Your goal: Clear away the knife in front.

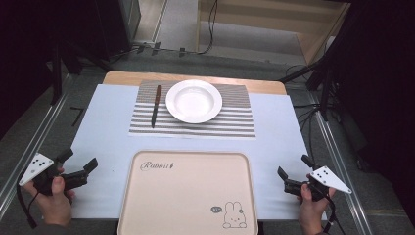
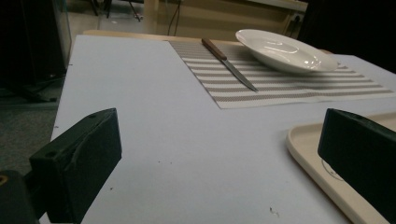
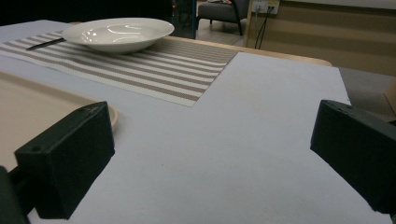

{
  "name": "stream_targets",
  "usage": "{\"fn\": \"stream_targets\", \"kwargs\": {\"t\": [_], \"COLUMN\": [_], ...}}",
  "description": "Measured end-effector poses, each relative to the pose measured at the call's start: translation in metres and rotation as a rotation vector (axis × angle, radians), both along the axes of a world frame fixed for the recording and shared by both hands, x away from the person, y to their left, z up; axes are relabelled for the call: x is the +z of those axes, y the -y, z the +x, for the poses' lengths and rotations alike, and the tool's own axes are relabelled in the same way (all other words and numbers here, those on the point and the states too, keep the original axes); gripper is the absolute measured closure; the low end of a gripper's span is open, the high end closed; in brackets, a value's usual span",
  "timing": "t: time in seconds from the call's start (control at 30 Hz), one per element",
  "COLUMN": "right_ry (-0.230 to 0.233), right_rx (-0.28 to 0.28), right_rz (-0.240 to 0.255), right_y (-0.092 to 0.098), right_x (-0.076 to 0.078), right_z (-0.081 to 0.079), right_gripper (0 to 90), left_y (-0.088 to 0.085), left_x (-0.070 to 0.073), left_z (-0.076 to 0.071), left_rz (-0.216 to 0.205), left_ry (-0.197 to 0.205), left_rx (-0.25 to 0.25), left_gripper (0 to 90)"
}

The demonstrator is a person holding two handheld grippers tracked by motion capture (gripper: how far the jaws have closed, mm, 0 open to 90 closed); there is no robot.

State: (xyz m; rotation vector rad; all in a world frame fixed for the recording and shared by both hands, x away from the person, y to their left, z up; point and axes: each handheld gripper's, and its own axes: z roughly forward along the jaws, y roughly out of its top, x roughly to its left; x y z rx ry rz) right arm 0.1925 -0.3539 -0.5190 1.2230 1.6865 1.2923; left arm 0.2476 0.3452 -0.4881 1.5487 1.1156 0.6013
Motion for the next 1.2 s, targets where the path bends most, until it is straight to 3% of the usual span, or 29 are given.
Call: {"fn": "stream_targets", "kwargs": {"t": [0.2, 0.3, 0.47, 0.63, 0.87, 1.2], "right_ry": [0.004, 0.009, 0.011, 0.005, 0.007, 0.008], "right_rx": [0.0, 0.004, 0.006, 0.006, 0.009, 0.013], "right_rz": [0.011, 0.014, 0.016, 0.011, 0.012, 0.01], "right_y": [0.001, 0.002, 0.002, 0.001, 0.001, 0.001], "right_x": [0.0, 0.0, 0.0, 0.0, 0.0, 0.0], "right_z": [-0.001, -0.001, -0.001, -0.001, -0.001, -0.001], "right_gripper": [0.0, 0.0, 0.0, 0.0, 0.0, 0.0], "left_y": [0.004, 0.007, 0.016, 0.029, 0.045, 0.068], "left_x": [0.004, 0.009, 0.025, 0.04, 0.058, 0.077], "left_z": [0.0, 0.002, 0.001, 0.004, 0.018, 0.041], "left_rz": [0.025, 0.015, 0.006, 0.029, 0.042, 0.091], "left_ry": [0.001, -0.003, 0.01, -0.001, 0.012, 0.017], "left_rx": [0.002, -0.002, -0.005, -0.018, -0.042, -0.09], "left_gripper": [0.0, 0.0, 0.0, 0.0, 0.0, 0.0]}}
